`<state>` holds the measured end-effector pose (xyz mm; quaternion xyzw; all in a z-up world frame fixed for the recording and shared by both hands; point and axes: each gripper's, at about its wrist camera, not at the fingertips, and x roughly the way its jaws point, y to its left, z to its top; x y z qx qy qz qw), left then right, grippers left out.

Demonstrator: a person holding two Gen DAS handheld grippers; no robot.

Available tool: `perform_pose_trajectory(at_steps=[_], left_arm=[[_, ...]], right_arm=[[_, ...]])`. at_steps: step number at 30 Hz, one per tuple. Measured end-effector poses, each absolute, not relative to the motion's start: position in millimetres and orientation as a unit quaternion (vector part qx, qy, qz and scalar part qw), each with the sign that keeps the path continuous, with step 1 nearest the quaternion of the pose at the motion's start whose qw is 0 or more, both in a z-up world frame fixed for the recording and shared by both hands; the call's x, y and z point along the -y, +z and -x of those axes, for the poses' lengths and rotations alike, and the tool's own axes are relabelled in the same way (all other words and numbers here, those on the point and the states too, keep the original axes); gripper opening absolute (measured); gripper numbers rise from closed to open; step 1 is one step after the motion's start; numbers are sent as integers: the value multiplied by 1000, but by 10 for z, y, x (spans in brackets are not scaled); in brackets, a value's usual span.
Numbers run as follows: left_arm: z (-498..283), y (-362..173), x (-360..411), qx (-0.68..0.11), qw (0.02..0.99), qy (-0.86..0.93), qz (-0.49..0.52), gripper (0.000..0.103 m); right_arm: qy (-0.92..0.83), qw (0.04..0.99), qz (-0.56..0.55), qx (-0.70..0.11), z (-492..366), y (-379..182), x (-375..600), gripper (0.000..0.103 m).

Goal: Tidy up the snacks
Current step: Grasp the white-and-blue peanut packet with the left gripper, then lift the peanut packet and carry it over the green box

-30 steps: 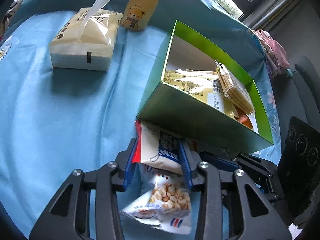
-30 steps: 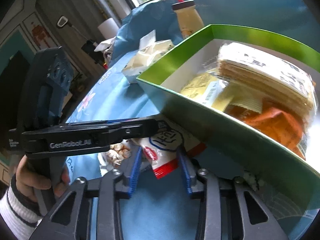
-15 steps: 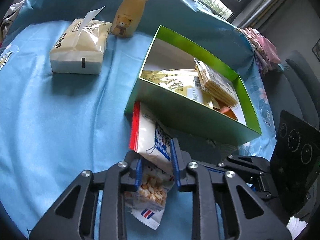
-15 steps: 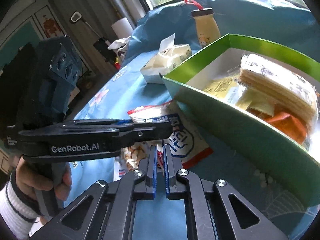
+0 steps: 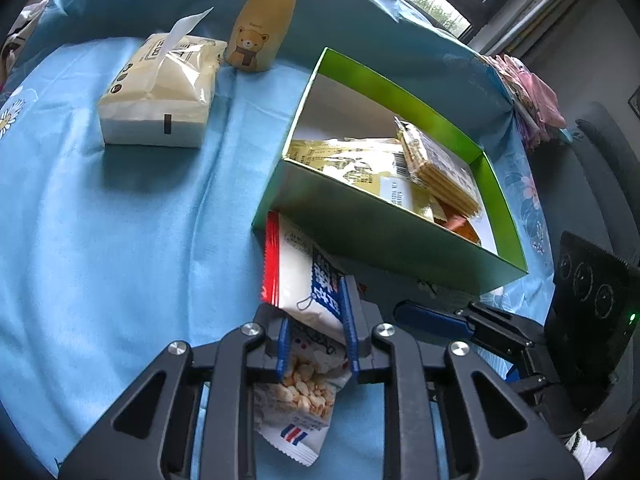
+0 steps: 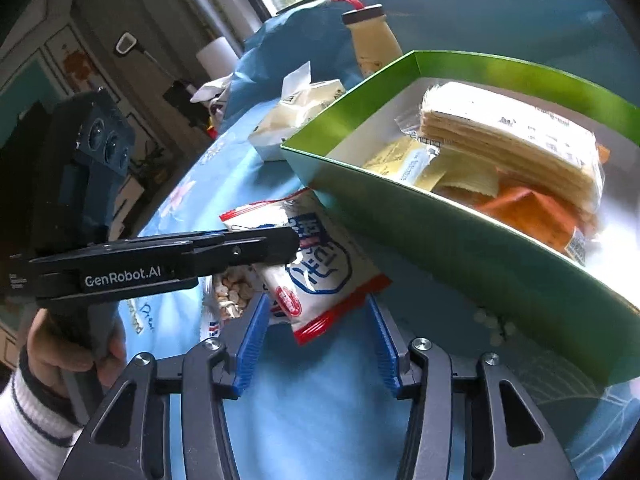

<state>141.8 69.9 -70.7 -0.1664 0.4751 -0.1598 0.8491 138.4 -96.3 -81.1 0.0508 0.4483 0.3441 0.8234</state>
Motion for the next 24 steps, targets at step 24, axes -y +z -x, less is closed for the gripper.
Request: perform_pose_trajectory(at_steps=[24], left_arm=[[-1376, -641, -789, -466, 849, -171, 179, 17]], right_arm=[[381, 813, 1, -440, -1411, -815, 663, 21]])
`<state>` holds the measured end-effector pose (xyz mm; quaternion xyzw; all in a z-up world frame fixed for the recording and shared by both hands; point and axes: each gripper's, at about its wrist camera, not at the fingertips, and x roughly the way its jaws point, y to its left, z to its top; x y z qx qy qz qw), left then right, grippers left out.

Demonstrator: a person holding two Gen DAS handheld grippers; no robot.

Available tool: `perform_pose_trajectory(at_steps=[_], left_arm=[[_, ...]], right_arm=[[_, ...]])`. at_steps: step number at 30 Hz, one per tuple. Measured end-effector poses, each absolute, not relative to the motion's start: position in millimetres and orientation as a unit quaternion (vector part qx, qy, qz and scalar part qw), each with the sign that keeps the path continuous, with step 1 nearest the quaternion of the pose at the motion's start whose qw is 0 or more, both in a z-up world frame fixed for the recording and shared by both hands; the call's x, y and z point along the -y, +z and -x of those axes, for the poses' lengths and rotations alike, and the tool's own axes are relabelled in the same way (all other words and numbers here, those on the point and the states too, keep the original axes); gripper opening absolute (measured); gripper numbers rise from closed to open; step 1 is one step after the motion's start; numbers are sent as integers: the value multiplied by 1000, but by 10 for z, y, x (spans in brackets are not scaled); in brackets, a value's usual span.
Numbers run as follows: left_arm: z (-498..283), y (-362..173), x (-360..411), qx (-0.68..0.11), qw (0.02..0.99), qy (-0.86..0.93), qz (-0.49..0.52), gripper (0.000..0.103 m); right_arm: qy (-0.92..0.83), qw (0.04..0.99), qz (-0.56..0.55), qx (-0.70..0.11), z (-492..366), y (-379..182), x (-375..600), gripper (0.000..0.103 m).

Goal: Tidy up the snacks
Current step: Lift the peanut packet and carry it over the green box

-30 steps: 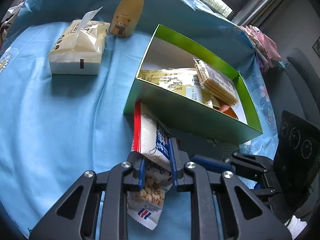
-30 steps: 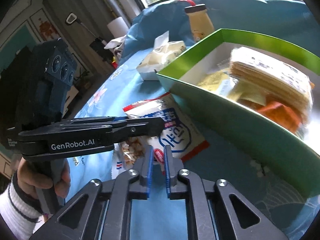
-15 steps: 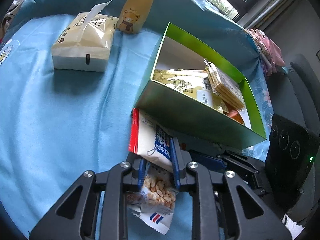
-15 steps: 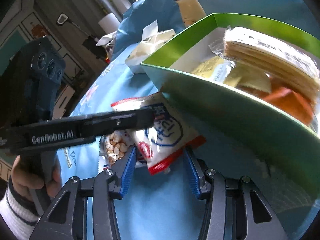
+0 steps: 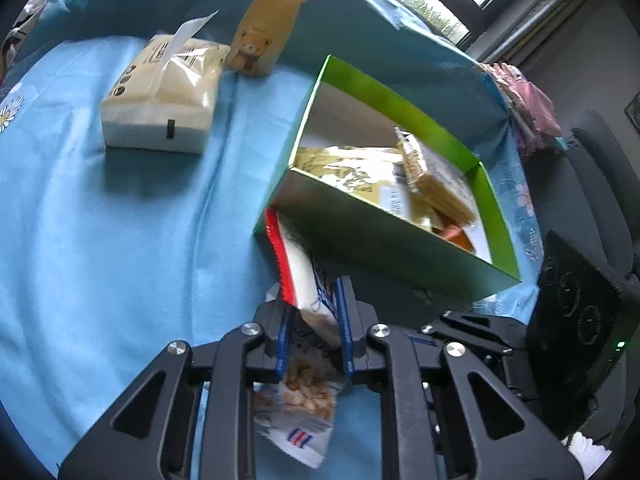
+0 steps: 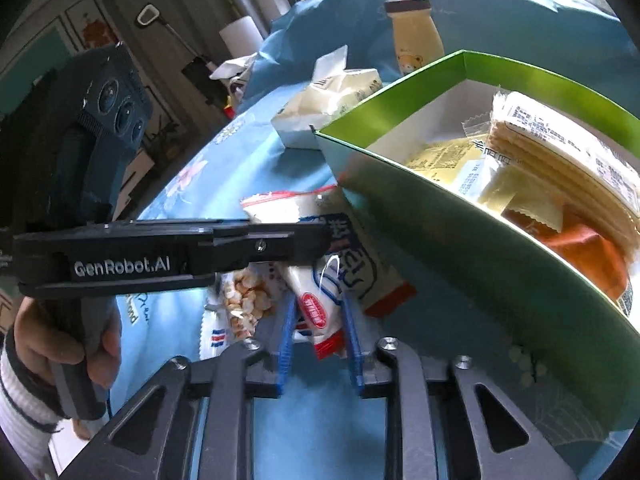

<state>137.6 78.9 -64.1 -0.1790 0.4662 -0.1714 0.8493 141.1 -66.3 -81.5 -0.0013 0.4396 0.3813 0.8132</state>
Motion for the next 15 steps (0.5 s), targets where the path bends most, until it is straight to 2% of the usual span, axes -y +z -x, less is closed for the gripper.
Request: perform_pose_trajectory(at_steps=[15], left_arm=[[-1305, -523, -690, -450, 854, -189, 177, 17]], right_arm=[[385, 822, 5, -420, -1286, -738, 730, 11]])
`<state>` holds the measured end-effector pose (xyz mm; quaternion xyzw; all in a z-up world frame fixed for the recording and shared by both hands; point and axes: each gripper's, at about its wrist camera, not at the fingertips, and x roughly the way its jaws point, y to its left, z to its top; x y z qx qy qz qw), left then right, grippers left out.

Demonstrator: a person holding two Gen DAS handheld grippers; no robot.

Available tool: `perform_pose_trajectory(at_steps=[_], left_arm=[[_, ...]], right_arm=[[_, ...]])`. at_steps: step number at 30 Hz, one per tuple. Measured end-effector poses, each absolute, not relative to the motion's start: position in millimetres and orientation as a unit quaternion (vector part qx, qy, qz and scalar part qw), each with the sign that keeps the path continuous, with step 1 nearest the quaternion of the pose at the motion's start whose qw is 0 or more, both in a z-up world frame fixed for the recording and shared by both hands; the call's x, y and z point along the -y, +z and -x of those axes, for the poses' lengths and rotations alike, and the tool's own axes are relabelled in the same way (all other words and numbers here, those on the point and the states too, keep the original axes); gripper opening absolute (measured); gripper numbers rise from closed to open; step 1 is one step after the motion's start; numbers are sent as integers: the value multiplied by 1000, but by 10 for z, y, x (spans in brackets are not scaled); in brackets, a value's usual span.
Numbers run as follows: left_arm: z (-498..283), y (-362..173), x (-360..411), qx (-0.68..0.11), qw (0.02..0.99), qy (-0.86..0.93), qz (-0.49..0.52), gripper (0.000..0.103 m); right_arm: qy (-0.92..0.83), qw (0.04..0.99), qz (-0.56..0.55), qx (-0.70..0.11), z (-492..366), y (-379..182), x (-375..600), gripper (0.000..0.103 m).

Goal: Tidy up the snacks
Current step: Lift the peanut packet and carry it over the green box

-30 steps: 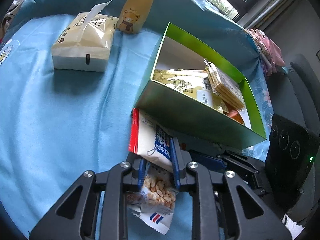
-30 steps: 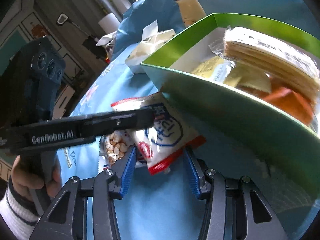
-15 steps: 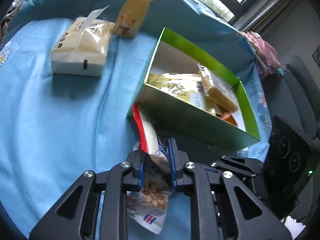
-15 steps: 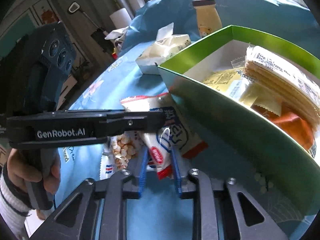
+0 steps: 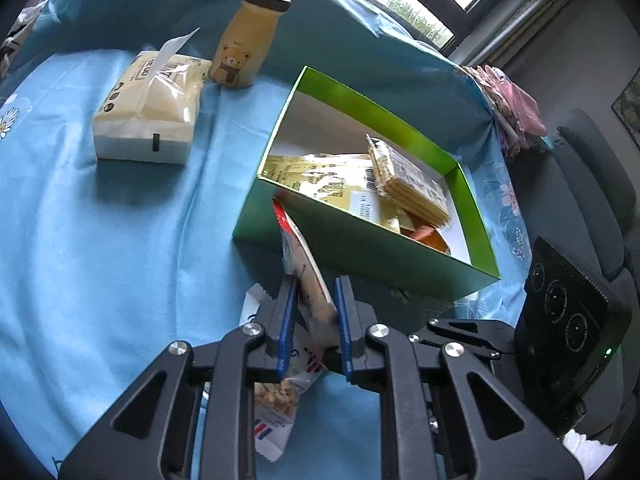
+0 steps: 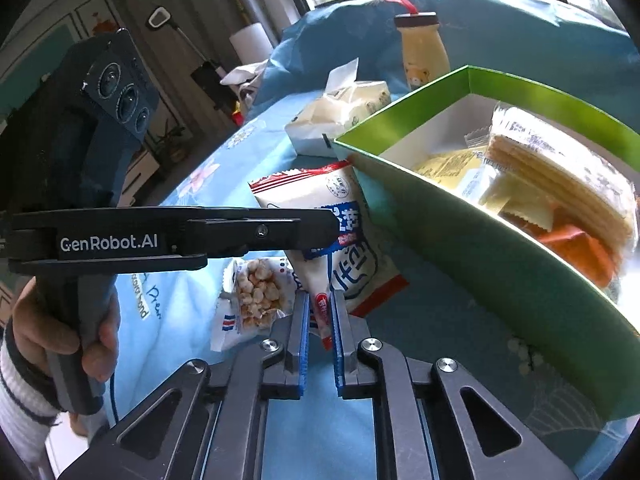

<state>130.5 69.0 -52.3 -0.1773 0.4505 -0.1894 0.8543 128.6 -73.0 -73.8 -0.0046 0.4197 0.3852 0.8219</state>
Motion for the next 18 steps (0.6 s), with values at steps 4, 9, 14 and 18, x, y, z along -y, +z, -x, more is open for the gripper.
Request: perform_pose_trajectory(at_steps=[4, 9, 14, 18], left_arm=[[-1279, -464, -667, -443, 856, -197, 179, 18], [-1298, -500, -605, -450, 856, -193, 164, 18], [-1340, -535, -650, -453, 854, -190, 172, 18], [-1354, -542, -670, -454, 854, -190, 171, 18]], right_arm=[[386, 825, 1, -412, -1246, -702, 771, 10], [390, 819, 22, -420, -1223, -698, 775, 9], [370, 829, 41, -418, -1244, -734, 711, 30], [354, 835, 35, -420, -1317, -787, 681, 45]])
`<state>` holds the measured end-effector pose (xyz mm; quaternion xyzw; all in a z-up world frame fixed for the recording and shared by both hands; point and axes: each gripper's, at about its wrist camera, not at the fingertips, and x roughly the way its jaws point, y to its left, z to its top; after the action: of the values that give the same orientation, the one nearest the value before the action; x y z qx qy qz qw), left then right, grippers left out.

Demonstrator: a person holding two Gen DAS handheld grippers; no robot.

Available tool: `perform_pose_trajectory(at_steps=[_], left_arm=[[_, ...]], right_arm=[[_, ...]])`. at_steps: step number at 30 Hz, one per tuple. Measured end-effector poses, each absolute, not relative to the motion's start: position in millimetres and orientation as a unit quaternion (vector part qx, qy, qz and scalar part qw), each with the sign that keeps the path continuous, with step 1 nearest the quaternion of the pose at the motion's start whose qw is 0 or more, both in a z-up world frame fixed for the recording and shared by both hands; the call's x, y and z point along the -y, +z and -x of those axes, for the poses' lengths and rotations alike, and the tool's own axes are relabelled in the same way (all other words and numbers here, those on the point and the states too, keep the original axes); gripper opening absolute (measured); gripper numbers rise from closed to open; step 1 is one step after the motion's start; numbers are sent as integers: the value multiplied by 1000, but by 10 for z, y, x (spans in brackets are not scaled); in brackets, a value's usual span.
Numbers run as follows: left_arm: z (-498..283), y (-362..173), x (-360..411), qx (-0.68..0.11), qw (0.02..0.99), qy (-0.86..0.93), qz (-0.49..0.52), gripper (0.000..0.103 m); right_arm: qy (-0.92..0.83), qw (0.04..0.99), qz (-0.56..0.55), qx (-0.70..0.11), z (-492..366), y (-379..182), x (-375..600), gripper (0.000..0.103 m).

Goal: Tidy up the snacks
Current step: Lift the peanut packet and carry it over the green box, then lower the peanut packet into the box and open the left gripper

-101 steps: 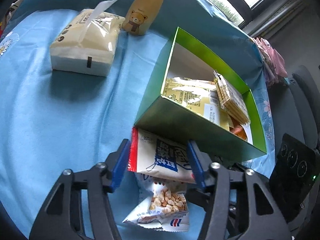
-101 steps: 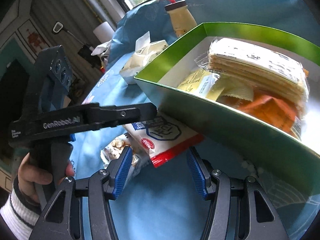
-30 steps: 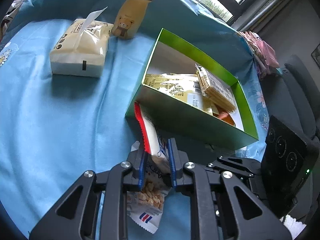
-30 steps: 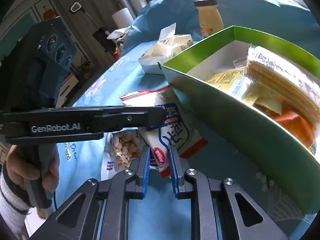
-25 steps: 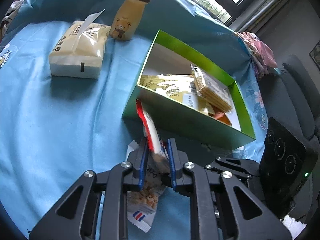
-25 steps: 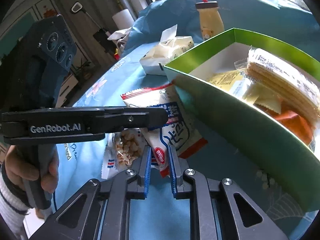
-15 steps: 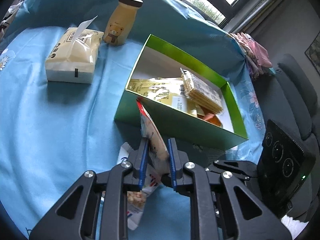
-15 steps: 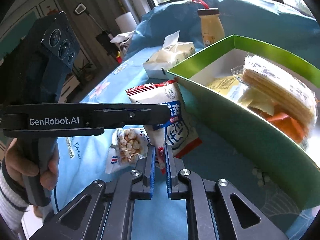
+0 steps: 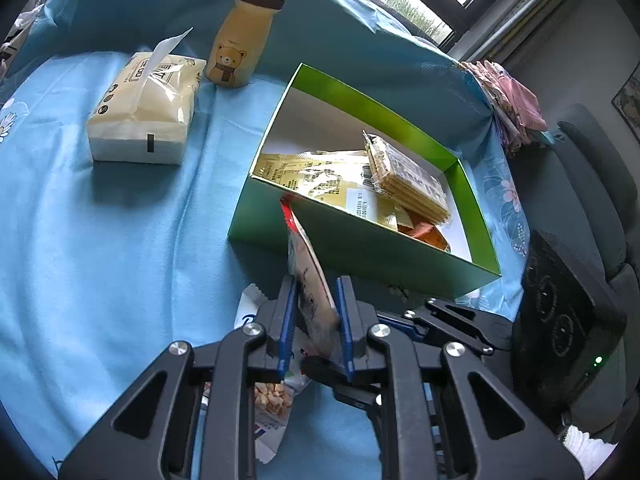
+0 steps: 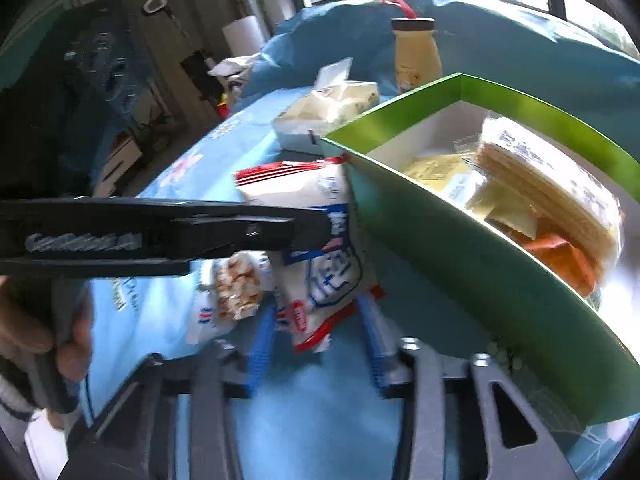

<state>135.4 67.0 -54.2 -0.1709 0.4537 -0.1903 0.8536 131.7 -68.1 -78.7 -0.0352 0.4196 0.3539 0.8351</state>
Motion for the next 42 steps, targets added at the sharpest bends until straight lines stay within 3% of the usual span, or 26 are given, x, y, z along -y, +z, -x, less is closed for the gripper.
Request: perform_pose_trajectory(at_steps=[3, 4, 10, 27, 42], left_arm=[[-1358, -539, -659, -452, 854, -193, 168, 19], [-1357, -536, -651, -452, 855, -192, 167, 19], [-1322, -463, -554, -444, 860, -196, 157, 22], [-1259, 132, -91, -392, 883, -233, 109, 23], [-1584, 315, 311, -383, 880, -264, 97, 24]], right_arm=[[355, 833, 36, -422, -1362, -826, 630, 44], [357, 834, 34, -419, -1364, -831, 618, 34], [350, 843, 44, -406, -1300, -773, 645, 27], [325, 882, 34, -338, -1113, -226, 1100, 27], [286, 907, 15, -309, -1320, 82, 1491, 24]])
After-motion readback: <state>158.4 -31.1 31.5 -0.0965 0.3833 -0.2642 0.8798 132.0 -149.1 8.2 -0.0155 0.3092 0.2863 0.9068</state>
